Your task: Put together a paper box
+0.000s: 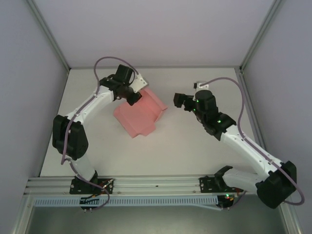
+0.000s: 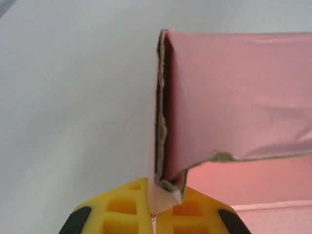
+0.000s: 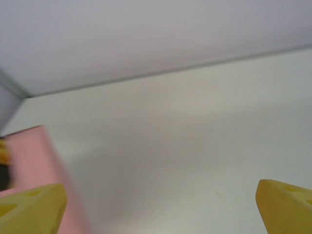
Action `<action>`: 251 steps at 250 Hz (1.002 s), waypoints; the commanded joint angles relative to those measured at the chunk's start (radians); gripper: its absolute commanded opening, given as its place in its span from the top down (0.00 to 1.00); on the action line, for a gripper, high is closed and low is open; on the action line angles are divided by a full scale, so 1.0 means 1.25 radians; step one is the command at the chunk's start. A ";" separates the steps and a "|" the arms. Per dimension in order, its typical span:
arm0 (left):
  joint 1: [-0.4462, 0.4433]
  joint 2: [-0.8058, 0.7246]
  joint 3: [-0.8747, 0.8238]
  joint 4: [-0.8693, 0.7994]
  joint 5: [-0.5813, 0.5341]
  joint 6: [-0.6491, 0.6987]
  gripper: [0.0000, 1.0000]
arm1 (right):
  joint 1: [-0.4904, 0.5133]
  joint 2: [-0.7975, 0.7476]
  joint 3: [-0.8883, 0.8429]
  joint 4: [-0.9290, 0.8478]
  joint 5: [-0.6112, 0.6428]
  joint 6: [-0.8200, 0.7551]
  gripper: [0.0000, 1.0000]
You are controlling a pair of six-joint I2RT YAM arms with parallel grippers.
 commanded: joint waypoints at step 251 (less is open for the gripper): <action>-0.266 0.219 0.172 -0.125 -0.414 0.193 0.25 | -0.065 -0.176 -0.144 -0.188 -0.046 0.022 0.00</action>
